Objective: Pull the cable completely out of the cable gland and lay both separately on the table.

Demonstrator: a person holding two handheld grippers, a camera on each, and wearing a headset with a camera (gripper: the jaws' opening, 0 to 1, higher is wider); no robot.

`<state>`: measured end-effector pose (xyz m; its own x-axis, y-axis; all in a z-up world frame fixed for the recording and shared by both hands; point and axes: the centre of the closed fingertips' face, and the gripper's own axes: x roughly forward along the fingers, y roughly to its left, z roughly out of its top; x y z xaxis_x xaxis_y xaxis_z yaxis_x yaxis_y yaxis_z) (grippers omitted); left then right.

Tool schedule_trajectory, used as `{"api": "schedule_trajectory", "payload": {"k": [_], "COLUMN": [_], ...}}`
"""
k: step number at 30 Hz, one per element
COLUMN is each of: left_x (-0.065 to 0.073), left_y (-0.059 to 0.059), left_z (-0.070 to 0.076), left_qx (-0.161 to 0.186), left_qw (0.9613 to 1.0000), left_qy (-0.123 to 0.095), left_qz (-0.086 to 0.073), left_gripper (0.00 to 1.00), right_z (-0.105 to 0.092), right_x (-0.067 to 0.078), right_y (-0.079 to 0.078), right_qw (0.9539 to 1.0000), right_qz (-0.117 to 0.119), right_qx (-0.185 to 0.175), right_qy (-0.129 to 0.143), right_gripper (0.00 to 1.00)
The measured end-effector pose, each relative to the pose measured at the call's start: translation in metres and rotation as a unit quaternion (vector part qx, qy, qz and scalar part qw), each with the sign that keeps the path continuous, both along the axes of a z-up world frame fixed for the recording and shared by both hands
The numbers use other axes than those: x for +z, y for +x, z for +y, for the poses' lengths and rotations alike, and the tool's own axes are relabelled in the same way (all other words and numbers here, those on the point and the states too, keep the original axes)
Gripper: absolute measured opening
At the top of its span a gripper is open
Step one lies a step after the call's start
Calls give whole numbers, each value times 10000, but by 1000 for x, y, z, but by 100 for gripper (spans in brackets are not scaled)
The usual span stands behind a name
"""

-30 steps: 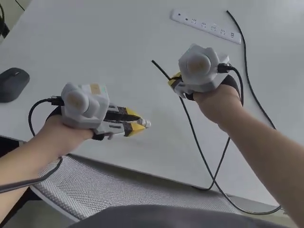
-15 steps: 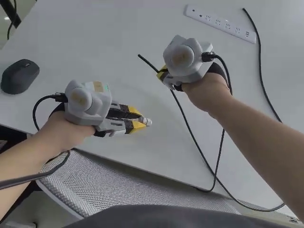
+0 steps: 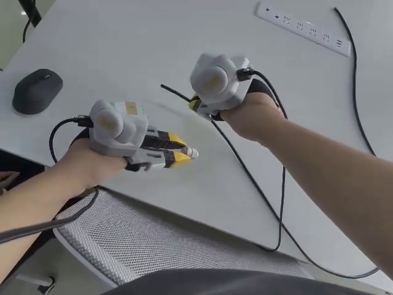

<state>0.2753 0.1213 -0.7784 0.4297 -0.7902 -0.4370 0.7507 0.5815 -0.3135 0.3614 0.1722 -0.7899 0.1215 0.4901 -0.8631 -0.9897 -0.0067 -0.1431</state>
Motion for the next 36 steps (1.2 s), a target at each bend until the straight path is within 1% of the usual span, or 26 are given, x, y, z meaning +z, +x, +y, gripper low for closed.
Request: {"api": "schedule_trajectory", "payload": {"k": [2, 3, 5, 10, 12, 14, 17, 19, 21, 24, 26, 27, 30, 33, 36], "left_x": [-1, -3, -7, -13, -17, -18, -18, -19, -19, -22, -24, -24, -24, -25, -26], "left_y": [3, 4, 4, 4, 3, 2, 2, 3, 4, 4, 3, 3, 3, 3, 2], "left_z": [3, 4, 6, 9, 10, 10, 10, 11, 12, 13, 14, 14, 14, 14, 15], "left_qx": [120, 159, 206, 263, 244, 234, 260, 254, 270, 270, 257, 268, 275, 297, 307], "left_qw": [9999, 9998, 9998, 9996, 9996, 9996, 9995, 9995, 9995, 9995, 9995, 9994, 9994, 9994, 9993], "left_qy": [-86, -81, -38, 13, 77, 92, 32, 49, 86, 105, 140, 128, 121, 84, 103], "left_qz": [35, 45, 48, 108, 108, 127, 161, 154, 105, 141, 145, 153, 153, 186, 195], "left_gripper": [16, 16, 16, 16, 16, 16, 16, 16, 16, 16, 16, 16, 16, 16, 16], "right_z": [2, 4, 5, 5, 6, 6, 7, 7, 7, 7, 7, 6, 6, 6, 5], "right_x": [-3, -6, -11, -17, -18, -20, -23, -24, -25, -26, -27, -27, -28, -29, -30], "right_y": [-2, -3, -4, -7, -7, -6, -7, -8, -7, -7, -7, -6, -6, -7, -7], "right_qw": [10000, 9999, 9998, 9998, 9997, 9997, 9996, 9996, 9997, 9997, 9997, 9998, 9997, 9996, 9996], "right_qz": [69, 150, 196, 195, 227, 241, 275, 274, 230, 252, 224, 205, 244, 280, 276], "right_qx": [16, 19, 10, 73, 53, 30, 2, 9, 16, -24, -5, -16, -67, -72, -63], "right_qy": [-17, -5, -17, -25, -13, -12, -16, -17, -19, -17, -29, -31, -17, -36, -42], "right_gripper": [0, 0, 0, 0, 0, 0, 0, 0, 0, 0, 0, 0, 0, 0, 0]}}
